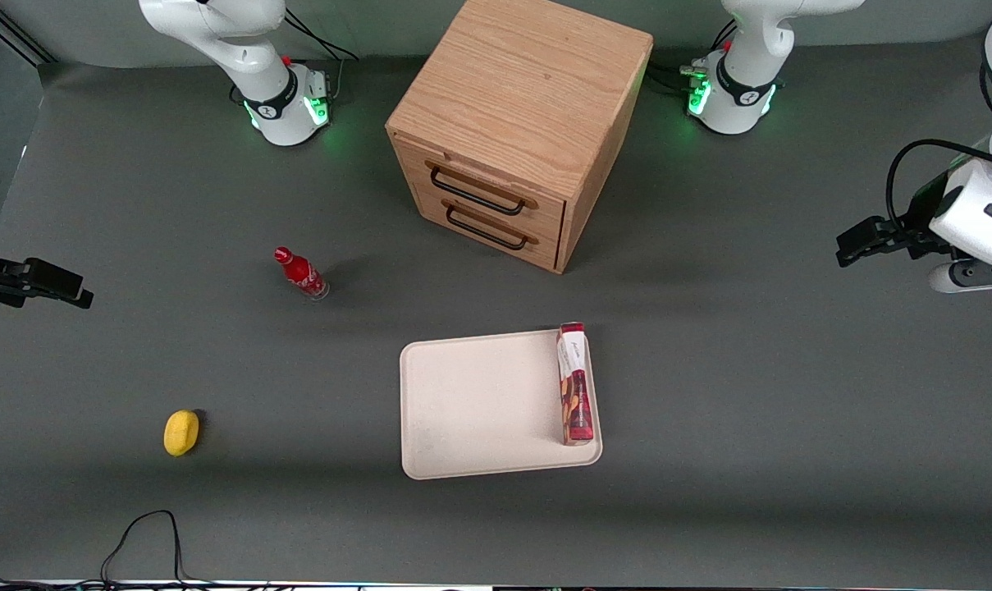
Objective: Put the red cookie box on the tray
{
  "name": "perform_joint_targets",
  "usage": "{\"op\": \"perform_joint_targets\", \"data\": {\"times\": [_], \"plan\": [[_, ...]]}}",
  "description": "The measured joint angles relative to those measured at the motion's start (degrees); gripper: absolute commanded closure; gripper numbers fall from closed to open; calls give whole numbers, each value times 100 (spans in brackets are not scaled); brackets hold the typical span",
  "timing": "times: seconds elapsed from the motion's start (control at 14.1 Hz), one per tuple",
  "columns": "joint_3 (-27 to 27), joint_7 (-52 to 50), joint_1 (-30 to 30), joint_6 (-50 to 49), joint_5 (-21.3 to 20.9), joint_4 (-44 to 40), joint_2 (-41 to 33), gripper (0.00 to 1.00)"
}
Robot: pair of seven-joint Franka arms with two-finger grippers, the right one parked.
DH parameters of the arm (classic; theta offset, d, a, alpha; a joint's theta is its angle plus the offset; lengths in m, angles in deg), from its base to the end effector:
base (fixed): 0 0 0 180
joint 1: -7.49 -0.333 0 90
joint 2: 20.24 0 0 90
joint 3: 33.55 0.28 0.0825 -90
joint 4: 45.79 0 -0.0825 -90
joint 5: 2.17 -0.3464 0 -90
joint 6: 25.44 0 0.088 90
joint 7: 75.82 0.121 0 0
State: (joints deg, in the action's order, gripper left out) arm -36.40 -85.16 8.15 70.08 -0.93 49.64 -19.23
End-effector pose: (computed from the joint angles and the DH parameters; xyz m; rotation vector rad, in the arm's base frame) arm 0.5258 -0.0345 0.5323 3.1168 0.1622 -0.0288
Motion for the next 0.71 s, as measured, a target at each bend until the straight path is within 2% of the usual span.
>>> {"op": "perform_joint_targets", "data": {"times": [0.71], "plan": [[69, 0, 0, -564, 16, -289, 134, 0]]}}
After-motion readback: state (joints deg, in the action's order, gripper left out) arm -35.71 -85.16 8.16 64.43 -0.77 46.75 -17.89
